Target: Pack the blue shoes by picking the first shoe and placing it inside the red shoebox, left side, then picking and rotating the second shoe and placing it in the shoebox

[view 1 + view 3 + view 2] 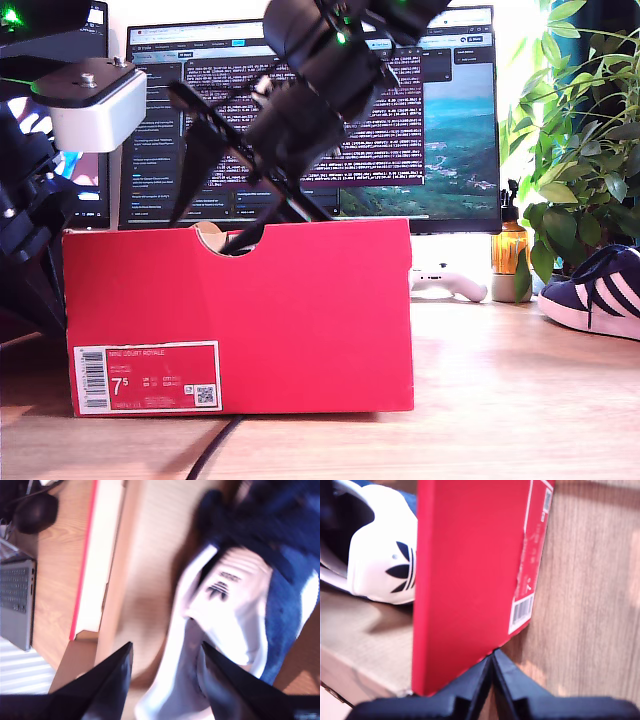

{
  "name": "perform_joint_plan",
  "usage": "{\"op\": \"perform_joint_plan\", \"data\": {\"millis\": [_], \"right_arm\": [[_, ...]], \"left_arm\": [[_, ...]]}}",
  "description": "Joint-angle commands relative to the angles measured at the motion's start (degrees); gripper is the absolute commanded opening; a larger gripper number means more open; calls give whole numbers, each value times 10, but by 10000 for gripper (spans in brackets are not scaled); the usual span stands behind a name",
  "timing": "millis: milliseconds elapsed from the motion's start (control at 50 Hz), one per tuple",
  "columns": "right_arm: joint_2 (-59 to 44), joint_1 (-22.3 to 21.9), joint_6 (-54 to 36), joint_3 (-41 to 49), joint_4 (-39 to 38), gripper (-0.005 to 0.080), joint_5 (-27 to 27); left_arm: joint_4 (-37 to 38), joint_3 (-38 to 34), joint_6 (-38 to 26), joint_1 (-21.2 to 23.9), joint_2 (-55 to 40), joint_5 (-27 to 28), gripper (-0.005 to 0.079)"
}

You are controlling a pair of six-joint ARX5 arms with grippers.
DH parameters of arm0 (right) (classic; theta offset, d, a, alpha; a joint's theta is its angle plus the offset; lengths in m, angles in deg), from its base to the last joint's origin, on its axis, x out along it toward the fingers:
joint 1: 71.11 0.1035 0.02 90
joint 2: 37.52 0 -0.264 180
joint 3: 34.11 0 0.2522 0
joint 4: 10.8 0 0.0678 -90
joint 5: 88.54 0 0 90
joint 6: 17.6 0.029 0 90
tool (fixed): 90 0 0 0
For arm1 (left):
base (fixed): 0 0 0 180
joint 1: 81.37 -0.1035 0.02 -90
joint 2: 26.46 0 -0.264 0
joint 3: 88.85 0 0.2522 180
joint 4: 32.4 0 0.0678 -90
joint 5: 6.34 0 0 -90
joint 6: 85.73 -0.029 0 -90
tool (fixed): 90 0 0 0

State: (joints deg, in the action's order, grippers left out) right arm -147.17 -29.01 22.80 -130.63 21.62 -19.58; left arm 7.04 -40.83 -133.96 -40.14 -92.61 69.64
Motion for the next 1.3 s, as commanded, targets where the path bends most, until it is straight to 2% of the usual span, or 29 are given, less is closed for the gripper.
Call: {"op": "perform_joint_plan", "data": {"millis": [0, 120, 240, 400, 540, 640, 760, 840, 960, 1000, 1220, 1280], "right_arm": [[-4, 0, -28, -33, 31, 393, -1], [-4, -10, -85, -93, 137, 393, -1], [-3, -25, -104, -151, 229, 393, 0], [-1, -53, -103, -202, 319, 393, 0], [2, -88, -97, -213, 361, 393, 3], [2, -117, -44, -213, 402, 393, 24], [2, -143, 13, -213, 460, 393, 130], [4, -160, 84, -213, 510, 392, 194], [4, -173, 160, -213, 592, 392, 297], [4, -176, 171, -210, 597, 392, 327], [31, -204, 238, -204, 598, 394, 347], [40, -217, 242, -203, 598, 422, 357]], "left_arm": [[-3, 7, 2, 2, -6, 1, -19], [-1, 7, 2, 1, -6, 1, -19], [-1, 7, 2, 1, -6, 2, -19], [-1, 7, 2, 1, -6, 2, -19], [-1, 7, 2, 1, -6, 3, -19], [-1, 7, 2, 1, -6, 3, -19], [-1, 7, 2, 1, -6, 3, -19], [-1, 7, 2, 1, -6, 3, -19], [-1, 7, 2, 1, -6, 9, -19], [-1, 7, 2, 1, -6, 11, -19], [-1, 7, 2, 1, -6, 29, -19], [-1, 7, 2, 1, -6, 34, -19]]}}
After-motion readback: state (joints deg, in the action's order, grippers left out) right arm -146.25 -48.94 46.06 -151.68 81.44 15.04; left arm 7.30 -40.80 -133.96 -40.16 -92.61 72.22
